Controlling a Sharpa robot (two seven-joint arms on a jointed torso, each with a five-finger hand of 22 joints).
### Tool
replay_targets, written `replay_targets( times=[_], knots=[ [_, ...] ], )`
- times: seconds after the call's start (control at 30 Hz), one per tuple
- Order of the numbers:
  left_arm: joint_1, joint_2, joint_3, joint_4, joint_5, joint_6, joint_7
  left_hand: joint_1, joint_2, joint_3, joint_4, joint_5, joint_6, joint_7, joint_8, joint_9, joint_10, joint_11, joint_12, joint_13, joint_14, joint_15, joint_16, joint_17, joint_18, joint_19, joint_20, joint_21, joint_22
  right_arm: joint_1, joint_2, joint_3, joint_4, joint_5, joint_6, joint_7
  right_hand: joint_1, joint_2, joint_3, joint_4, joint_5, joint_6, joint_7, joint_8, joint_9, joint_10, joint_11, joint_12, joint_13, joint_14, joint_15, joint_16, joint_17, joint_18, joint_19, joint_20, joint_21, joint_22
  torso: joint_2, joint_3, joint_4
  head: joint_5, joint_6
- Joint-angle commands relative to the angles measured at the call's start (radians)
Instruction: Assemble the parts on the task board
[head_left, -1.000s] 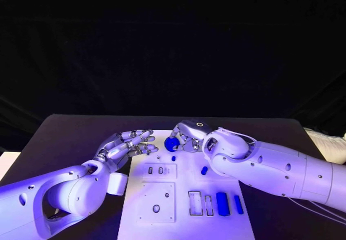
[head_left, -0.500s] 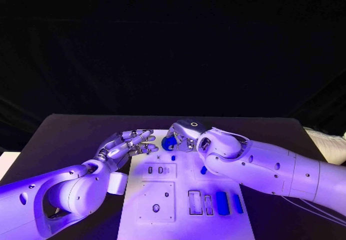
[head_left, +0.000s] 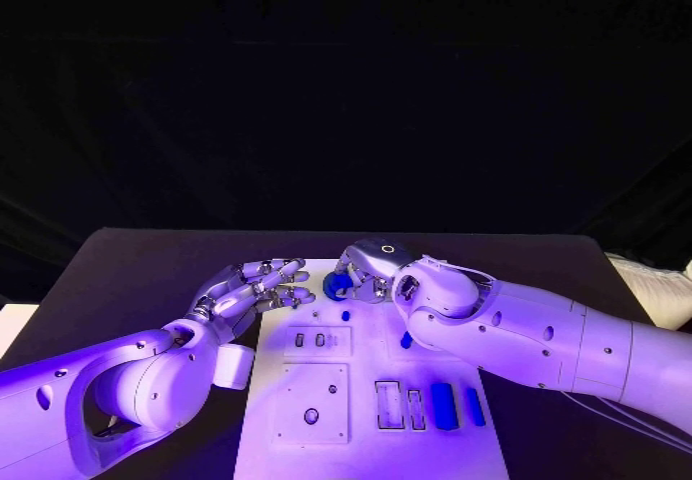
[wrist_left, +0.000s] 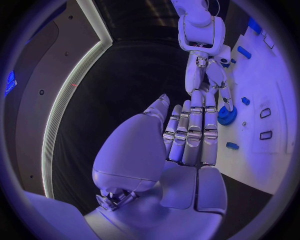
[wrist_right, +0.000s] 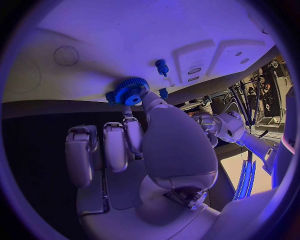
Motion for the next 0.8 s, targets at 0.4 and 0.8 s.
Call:
replay_targets(
  times=[0.4,0.8],
  knots=[
    [0.001,-0.001,0.001,0.003,0.001,0.024,0.000,0.004,-0.002,0.001,-0.007,-0.003,-0.002,0.003,-0.006,-0.001,-0.001,0.003,-0.005,0.001,-0.004,0.005,-0.004,0.002,0.012,0.001,0.002,-0.007,-0.001,-0.002,0.002,-0.001,-0.006,0.019,0.080,-0.025,-0.170,-0.017,-0.027,0.102,-0.007,-0.043,0.009,0.001,0.003,-0.005,0.014,-0.024,0.029,0.058,0.016,0.003,0.023,-0.010,0.038,0.024,-0.003,0.151,0.000,-0.0004,0.0004,-0.001,0.001],
    [0.001,0.000,0.001,0.001,0.001,0.023,-0.001,0.004,-0.002,0.001,-0.007,-0.003,-0.002,0.003,-0.006,-0.001,-0.001,0.003,-0.005,0.001,-0.004,0.005,-0.004,0.002,0.012,0.001,0.002,-0.007,-0.001,-0.002,-0.001,-0.001,-0.016,0.060,0.087,-0.040,-0.231,0.042,-0.006,0.096,0.020,-0.021,0.002,0.001,0.004,0.004,0.009,-0.005,0.046,0.062,0.011,0.013,0.038,-0.013,0.045,0.020,0.002,0.163,0.000,-0.0004,0.0002,0.000,-0.001]
  ],
)
